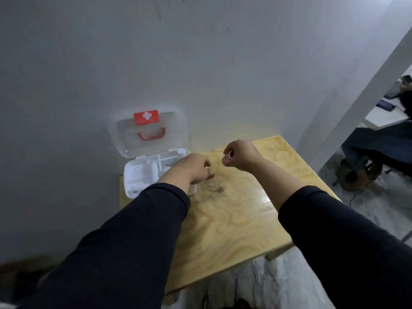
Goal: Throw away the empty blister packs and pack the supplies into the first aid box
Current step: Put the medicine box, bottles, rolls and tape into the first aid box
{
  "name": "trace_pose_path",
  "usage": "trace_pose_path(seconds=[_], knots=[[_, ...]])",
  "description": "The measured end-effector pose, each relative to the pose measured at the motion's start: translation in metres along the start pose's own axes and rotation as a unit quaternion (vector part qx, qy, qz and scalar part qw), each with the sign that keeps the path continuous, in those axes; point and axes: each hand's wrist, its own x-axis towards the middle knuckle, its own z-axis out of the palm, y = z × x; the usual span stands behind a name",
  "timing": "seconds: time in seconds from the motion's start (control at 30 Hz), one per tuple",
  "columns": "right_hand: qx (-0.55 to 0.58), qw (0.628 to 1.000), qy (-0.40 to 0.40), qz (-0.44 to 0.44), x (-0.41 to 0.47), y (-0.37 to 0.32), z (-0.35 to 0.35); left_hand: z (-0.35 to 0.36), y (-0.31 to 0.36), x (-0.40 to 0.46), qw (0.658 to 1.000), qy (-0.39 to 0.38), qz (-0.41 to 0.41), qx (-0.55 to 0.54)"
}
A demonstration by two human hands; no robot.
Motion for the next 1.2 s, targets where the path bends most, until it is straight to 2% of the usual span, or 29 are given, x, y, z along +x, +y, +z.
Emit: trace_pose_path(seconds=[0.13,0.23,0.33,0.43,0.53,0.63,0.8,1.0,1.2], knots=[[0.015,0.998,0.002,-0.068,0.014,-0.065,0.008,-0.022,-0.056,-0.03,0.996,0.071,-0.059,0.021],[0.028,0.994,-0.012,-0.108,0.022,-0.11,0.03,-0.022,-0.097,-0.052,0.988,0.095,-0.117,0.032],[0.037,0.989,-0.047,-0.133,0.029,-0.143,0.058,-0.014,-0.129,-0.069,0.977,0.106,-0.183,-0.012],[0.022,0.985,-0.067,-0.155,0.039,-0.167,0.085,-0.005,-0.149,-0.076,0.967,0.125,-0.207,-0.077],[0.003,0.983,-0.075,-0.168,0.051,-0.184,0.106,0.0,-0.158,-0.077,0.962,0.122,-0.196,-0.145],[-0.009,0.981,-0.085,-0.175,0.061,-0.196,0.125,0.003,-0.165,-0.077,0.955,0.151,-0.169,-0.191],[-0.038,0.976,-0.08,-0.2,0.07,-0.205,0.147,0.01,-0.173,-0.073,0.964,0.074,-0.203,-0.154],[-0.013,0.979,-0.058,-0.195,0.075,-0.205,0.137,0.011,-0.177,-0.077,0.96,0.078,-0.208,-0.169],[-0.06,0.97,-0.129,-0.197,0.068,-0.198,0.127,0.011,-0.177,-0.079,0.959,0.095,-0.194,-0.185]])
